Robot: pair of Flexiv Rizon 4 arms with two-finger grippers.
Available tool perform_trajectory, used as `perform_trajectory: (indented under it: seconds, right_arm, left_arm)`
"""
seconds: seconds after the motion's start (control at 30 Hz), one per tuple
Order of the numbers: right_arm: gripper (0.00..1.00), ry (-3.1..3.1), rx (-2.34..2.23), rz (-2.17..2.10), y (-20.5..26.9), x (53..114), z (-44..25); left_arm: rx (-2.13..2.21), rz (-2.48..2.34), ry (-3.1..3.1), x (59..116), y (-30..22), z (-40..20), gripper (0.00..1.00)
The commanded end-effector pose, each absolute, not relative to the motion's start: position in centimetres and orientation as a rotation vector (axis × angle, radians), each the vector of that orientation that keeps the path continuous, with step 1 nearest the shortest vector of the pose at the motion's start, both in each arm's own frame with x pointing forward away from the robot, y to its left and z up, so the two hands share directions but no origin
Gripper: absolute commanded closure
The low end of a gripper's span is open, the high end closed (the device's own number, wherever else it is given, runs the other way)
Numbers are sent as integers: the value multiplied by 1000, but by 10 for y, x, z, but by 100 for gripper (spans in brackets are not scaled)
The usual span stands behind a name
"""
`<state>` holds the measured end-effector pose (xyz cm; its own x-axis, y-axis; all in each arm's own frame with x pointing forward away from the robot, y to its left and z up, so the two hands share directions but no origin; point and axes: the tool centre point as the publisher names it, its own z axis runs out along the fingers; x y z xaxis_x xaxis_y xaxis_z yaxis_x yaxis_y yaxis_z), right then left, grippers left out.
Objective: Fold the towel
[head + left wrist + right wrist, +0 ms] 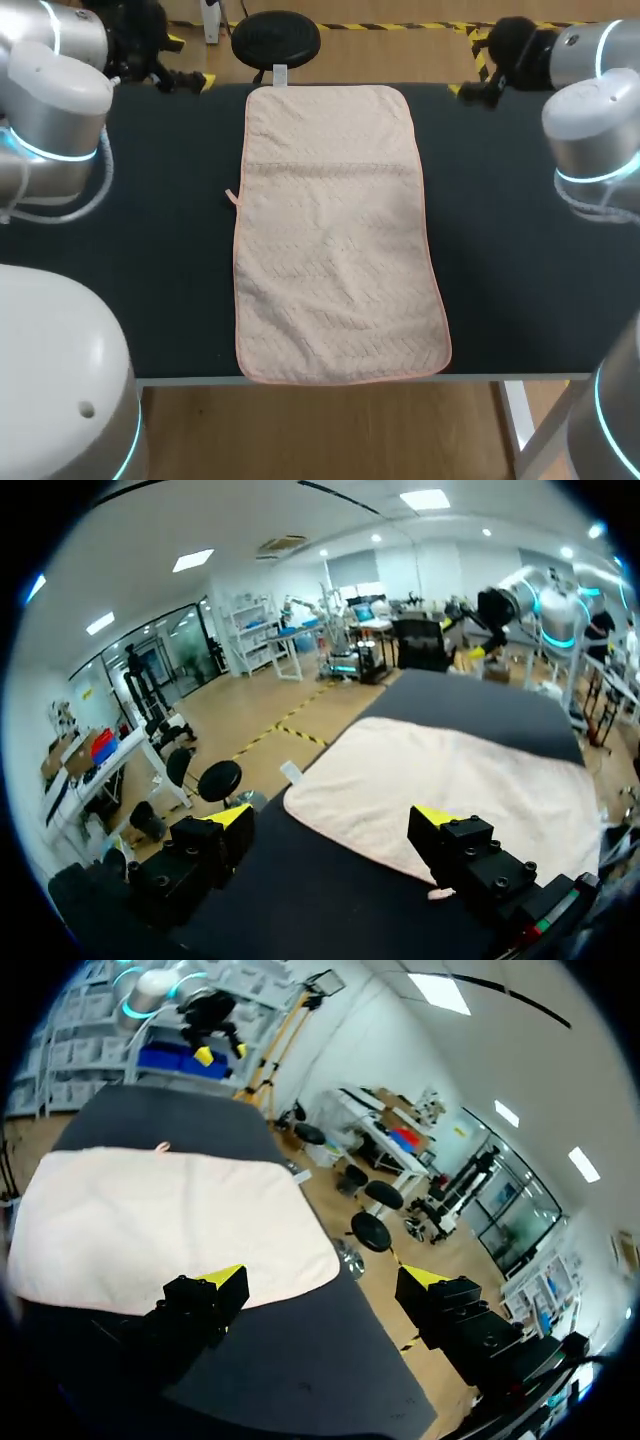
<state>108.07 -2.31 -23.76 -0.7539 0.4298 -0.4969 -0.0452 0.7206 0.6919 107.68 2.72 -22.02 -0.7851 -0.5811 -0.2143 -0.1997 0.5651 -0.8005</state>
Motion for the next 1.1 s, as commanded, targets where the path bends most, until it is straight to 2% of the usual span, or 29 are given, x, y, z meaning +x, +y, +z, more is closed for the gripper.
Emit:
perform_trajectory:
  seconds: [0.03, 0.47, 0.7, 1.1]
  right_arm:
    - [0, 2557, -177, 554, -25, 1080, -234]
    - [0, 2557, -177, 554, -25, 1080, -234]
    - [0, 2617, -205, 219, 18, 1067, -240]
    - [0, 2734, -171, 6, 55, 1022, -281]
  left_arm:
    - [-384, -439, 2699, 1075, 34, -215, 0]
    - [-315, -374, 2717, 1077, 30, -219, 0]
    - [-71, 11, 2899, 1073, -3, -250, 0]
    - [-71, 20, 3039, 1024, -34, -281, 0]
